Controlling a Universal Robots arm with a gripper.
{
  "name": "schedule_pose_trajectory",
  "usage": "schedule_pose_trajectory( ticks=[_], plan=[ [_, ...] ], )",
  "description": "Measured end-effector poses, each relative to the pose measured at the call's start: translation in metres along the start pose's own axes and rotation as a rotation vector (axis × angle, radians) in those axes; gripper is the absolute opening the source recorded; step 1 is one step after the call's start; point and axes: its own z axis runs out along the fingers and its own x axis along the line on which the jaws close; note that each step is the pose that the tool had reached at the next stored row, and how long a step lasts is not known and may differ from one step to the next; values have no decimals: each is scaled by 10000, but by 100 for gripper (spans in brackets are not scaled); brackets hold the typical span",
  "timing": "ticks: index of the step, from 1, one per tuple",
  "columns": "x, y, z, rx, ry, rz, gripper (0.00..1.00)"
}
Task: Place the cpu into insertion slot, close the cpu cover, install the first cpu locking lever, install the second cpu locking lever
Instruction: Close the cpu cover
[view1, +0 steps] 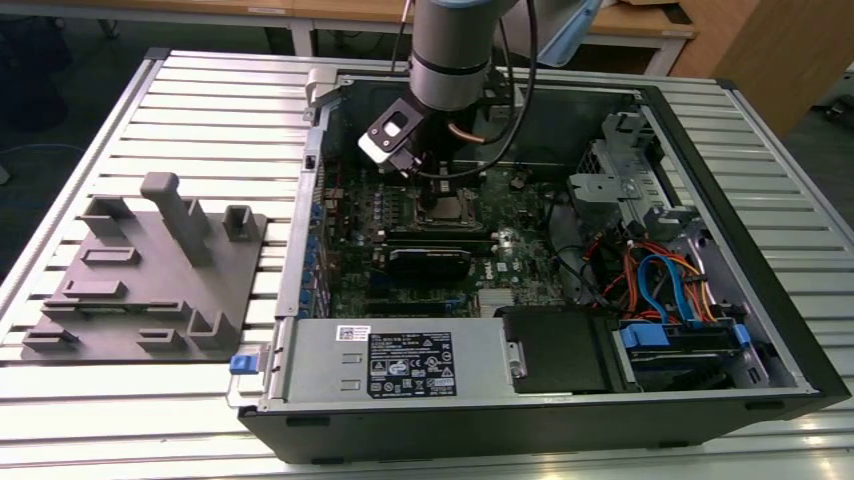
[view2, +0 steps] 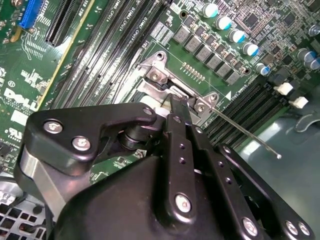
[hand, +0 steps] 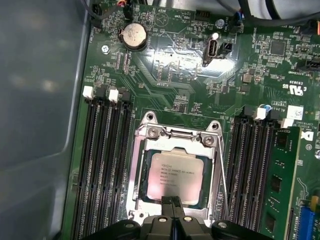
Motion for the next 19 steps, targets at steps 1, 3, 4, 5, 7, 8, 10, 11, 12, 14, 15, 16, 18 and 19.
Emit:
schedule_pose_trajectory(
  ticks=[1, 3, 4, 5, 7, 8, 10, 11, 12, 14, 15, 16, 18, 19],
  plan=[
    [0, -1, 7, 4, 1, 0, 10],
    [0, -1, 18, 7, 2, -1, 10],
    [0, -2, 28, 11, 2, 0, 10],
    [-1, -2, 33, 12, 2, 0, 10],
    [-1, -3, 39, 13, 0, 0, 10],
    [-1, -3, 42, 16, -2, 0, 10],
    [-1, -4, 44, 16, -2, 1, 10],
    [-1, -4, 46, 14, 0, 0, 10],
    [-1, -4, 48, 13, 2, 0, 10],
    [0, -6, 48, 12, 1, 1, 10],
    [0, -10, 48, 10, 2, 1, 10],
    [1, -14, 47, 11, 2, 0, 10],
    [2, -18, 38, 6, 10, 0, 10],
    [2, -20, 30, 10, 6, -1, 10]
  ],
)
